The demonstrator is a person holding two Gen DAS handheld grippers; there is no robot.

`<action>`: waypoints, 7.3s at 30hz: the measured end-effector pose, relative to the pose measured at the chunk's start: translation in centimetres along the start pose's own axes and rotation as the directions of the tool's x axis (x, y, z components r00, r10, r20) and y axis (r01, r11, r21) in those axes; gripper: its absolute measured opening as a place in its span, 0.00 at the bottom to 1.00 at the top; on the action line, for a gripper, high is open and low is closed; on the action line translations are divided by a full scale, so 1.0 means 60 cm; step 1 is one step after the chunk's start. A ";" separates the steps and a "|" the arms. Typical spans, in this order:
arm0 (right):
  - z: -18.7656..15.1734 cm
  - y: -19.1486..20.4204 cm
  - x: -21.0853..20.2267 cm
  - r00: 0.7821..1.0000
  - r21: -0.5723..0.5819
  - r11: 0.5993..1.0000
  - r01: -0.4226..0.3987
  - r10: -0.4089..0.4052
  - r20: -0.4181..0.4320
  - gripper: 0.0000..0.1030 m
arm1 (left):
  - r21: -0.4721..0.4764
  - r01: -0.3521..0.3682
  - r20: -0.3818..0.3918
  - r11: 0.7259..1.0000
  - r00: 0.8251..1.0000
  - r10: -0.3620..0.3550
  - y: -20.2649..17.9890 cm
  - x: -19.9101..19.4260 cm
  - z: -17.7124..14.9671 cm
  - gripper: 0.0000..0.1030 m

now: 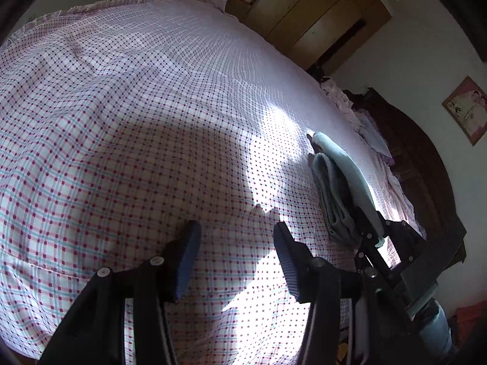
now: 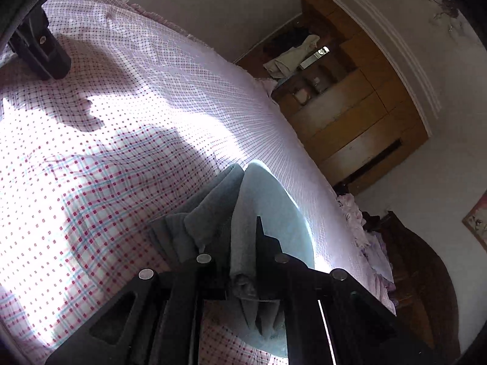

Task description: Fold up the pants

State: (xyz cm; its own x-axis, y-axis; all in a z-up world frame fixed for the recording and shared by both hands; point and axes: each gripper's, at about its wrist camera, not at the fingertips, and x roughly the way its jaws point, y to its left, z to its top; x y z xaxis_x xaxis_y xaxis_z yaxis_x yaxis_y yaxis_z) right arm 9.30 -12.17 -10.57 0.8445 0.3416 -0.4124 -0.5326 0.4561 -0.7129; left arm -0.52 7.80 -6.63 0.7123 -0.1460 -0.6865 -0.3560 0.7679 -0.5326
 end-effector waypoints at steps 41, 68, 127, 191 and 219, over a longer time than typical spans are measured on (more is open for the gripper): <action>-0.355 -0.275 0.000 0.921 0.919 0.264 -0.292 0.337 0.196 0.40 | -0.236 0.477 -0.315 0.847 0.787 -0.531 -0.184 0.192 0.050 0.80; -0.349 -0.249 0.005 0.903 0.899 0.285 -0.332 0.370 0.216 0.40 | -0.178 0.357 -0.414 0.917 0.818 -0.399 -0.204 0.256 0.057 0.43; -0.194 -0.124 -0.055 0.989 0.685 0.716 -0.138 0.065 0.131 0.58 | -0.175 0.389 -0.315 0.904 0.848 -0.426 -0.397 0.305 0.185 0.09; -0.188 -0.219 0.086 0.736 0.730 0.359 -0.581 0.614 0.284 0.00 | 0.174 0.138 -0.288 0.975 0.954 -0.084 -0.325 0.293 0.074 0.01; -0.113 -0.234 0.264 0.716 0.727 0.386 -0.568 0.667 0.206 0.00 | 0.211 0.121 -0.289 0.970 0.956 -0.056 -0.314 0.376 0.120 0.02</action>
State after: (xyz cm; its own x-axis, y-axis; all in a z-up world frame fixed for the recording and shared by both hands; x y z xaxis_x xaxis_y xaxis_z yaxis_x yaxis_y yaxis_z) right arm 30.53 -18.75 -10.97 0.2381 0.7178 -0.6543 -0.7255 0.5793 0.3716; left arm 26.63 -5.48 -8.50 0.5261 -0.3625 -0.7693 -0.1314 0.8591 -0.4947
